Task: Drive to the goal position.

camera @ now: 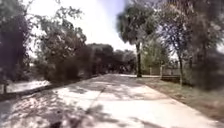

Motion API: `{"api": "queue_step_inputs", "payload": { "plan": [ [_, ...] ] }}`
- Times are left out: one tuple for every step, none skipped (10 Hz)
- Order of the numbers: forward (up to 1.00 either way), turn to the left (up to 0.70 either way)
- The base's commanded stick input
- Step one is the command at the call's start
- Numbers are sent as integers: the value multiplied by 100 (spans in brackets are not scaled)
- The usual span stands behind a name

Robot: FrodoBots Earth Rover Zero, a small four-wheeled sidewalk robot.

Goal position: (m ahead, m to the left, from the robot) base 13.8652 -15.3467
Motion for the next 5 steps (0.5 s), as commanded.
{"api": "queue_step_inputs", "payload": {
  "plan": [
    [100,-4],
    [100,0],
    [100,0],
    [100,0],
    [100,0]
  ]
}}
